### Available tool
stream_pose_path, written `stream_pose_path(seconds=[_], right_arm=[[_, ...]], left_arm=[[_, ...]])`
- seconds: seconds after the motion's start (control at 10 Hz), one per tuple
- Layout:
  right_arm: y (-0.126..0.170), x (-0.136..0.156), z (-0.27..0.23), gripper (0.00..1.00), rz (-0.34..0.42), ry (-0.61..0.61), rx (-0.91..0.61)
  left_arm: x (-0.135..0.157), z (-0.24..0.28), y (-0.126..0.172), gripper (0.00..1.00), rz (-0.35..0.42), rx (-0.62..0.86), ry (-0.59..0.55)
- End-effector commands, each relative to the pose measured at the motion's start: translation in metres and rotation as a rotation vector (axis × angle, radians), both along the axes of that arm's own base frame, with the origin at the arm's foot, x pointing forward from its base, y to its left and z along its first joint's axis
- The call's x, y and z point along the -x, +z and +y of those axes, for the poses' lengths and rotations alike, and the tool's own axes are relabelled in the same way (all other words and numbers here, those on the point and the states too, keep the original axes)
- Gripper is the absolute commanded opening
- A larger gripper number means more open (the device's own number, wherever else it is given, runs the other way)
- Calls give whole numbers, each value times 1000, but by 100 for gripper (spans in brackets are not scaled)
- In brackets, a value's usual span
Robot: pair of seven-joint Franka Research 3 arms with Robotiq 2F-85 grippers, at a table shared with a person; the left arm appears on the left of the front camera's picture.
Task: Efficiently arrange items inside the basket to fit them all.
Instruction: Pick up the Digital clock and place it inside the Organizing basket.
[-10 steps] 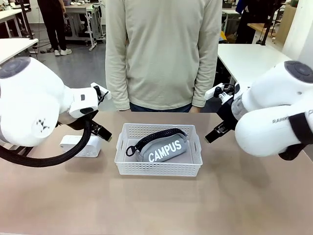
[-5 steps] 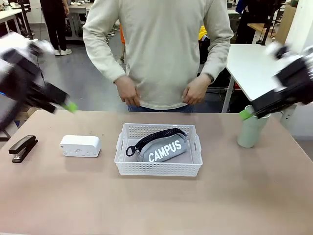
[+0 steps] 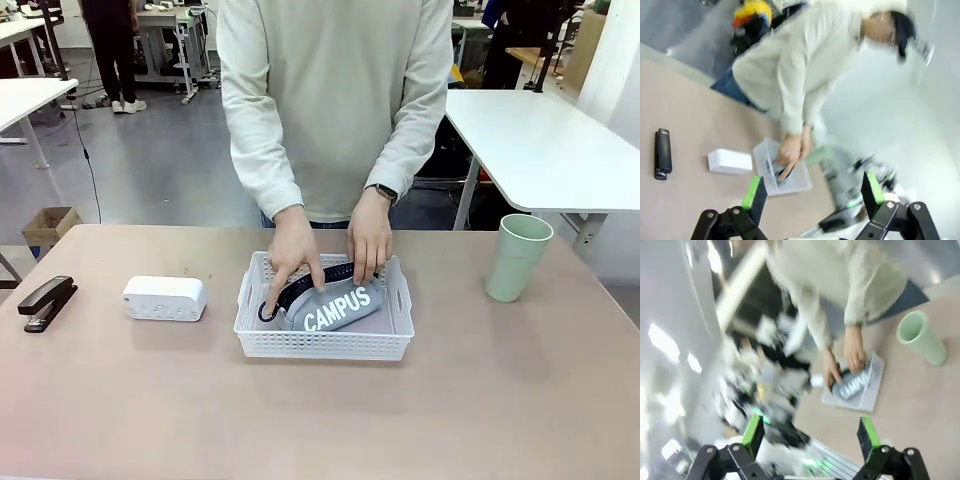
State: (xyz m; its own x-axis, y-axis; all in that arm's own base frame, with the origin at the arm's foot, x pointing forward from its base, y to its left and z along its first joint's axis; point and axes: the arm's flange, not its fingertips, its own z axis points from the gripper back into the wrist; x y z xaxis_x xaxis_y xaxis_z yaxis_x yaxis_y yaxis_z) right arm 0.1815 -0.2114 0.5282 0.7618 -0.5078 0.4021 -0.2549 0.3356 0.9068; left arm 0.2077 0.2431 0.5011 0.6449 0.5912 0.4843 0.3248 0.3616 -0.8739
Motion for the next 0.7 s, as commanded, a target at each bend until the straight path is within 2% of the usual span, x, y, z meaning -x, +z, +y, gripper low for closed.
stream_pose_path(seconds=[0.0,0.1,0.2,0.3,0.6], right_arm=[[-60,-13,-19,100,-35,-121,-260],[-70,-15,-19,100,-4,-165,-262],[-71,-23,-3,100,64,-244,-88],[-56,7,-55,100,34,-158,-235],[-56,7,-55,100,34,-158,-235]], left_arm=[[-6,-28,-70,100,-27,213,31],[-5,-33,-73,100,-17,201,49],[-8,-44,-66,100,39,119,125],[0,34,-56,100,9,205,80],[0,34,-56,100,9,205,80]])
